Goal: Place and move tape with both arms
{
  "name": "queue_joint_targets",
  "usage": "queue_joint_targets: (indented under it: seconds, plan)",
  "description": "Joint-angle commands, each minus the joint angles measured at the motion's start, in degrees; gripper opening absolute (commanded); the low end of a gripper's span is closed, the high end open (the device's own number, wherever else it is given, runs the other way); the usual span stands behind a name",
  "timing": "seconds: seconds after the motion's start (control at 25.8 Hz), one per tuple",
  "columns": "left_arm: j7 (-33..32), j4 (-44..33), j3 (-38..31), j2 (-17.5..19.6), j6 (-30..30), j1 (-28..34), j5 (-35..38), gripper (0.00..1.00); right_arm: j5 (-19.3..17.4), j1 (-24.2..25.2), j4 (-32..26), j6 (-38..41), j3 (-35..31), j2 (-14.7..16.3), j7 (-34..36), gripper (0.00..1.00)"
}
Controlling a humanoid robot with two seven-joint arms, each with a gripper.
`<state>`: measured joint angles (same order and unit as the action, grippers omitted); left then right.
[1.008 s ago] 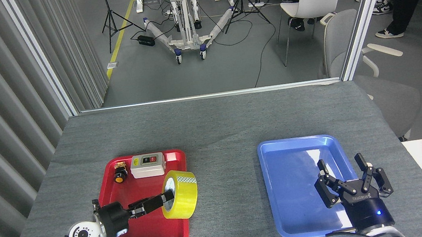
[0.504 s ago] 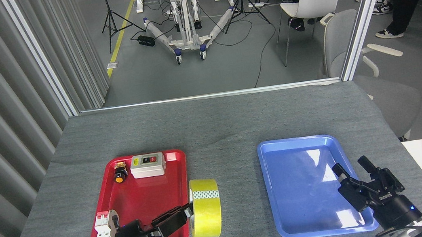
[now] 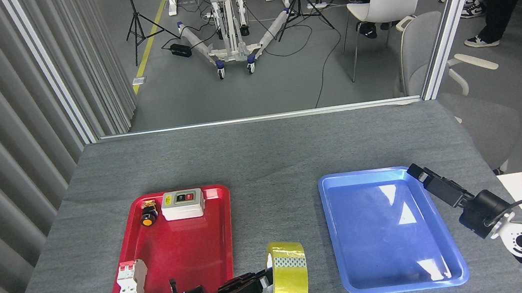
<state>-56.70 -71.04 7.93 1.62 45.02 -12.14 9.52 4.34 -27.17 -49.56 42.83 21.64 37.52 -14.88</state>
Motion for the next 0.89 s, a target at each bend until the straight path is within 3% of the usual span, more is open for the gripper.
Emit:
queue_joint_targets:
  seconds: [0.0,0.19,0.35,0.5,0.62,0.74,0.85]
  plan:
    - [0.01,2.14,0.07,-1.88,-0.02,-1.31,2.52,0.0,-4.52,-2.62,-1.06,2.17,9.12,0.81,-3.13,1.0]
    - [0.1,3.19,-0.02,-2.41,-0.02,-2.62,4.19,0.0,-4.69,-0.07,-4.93,2.17,12.9,2.39,-7.62,1.0]
    - [0.1,5.56,0.07,-2.5,-0.02,-4.12,4.28,0.0,-4.25,2.83,-5.28,2.17,12.29,1.25,-6.91,1.0]
    - [0.19,7.58,0.07,-2.41,-0.02,-5.35,4.28,0.0,-3.73,3.27,-4.75,2.17,-4.32,-2.97,-6.65,1.0]
    - [0.19,7.58,0.07,-2.41,-0.02,-5.35,4.28,0.0,-0.74,3.35,-4.22,2.17,-16.54,-7.46,-9.37,1.0]
    - [0.19,7.67,-0.02,-2.32,-0.02,-5.35,4.28,0.0,4.45,3.97,-5.19,2.17,-28.23,-14.84,-17.99,1.0]
    - [0.19,7.58,-0.11,-2.32,-0.02,-5.44,4.28,0.0,7.0,5.99,-5.28,2.17,-36.23,-20.73,-28.27,1.0]
